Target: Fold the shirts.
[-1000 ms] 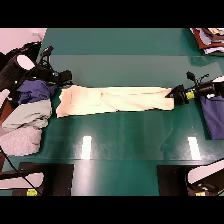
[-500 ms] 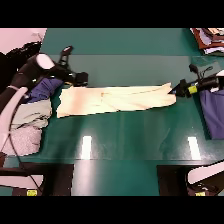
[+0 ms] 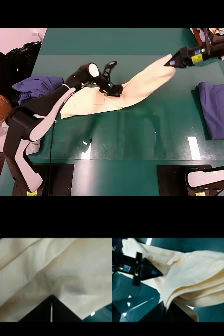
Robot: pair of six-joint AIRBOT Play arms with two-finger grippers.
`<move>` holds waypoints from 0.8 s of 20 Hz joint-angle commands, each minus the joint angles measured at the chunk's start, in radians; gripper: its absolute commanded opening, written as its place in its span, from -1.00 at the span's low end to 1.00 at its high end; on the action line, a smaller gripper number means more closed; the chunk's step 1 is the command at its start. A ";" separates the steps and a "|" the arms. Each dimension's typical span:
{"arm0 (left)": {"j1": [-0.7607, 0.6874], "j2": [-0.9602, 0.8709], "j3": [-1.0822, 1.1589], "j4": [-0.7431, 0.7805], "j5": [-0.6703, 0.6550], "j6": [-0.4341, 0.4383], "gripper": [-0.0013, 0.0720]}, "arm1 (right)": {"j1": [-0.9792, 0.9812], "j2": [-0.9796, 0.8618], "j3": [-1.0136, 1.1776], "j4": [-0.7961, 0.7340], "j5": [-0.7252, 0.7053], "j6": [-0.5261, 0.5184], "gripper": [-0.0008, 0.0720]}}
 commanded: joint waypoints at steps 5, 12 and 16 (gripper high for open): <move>-0.031 -0.051 0.028 0.000 -0.040 0.002 -0.90 | 0.180 0.007 0.166 -0.001 -0.057 0.021 -0.93; 0.097 -0.049 0.293 0.116 -0.285 0.009 -0.90 | 0.321 0.000 0.166 -0.001 -0.172 -0.032 -0.93; 0.289 0.061 0.375 0.201 -0.343 0.008 -0.90 | 0.435 -0.037 0.166 0.001 -0.272 -0.044 -0.92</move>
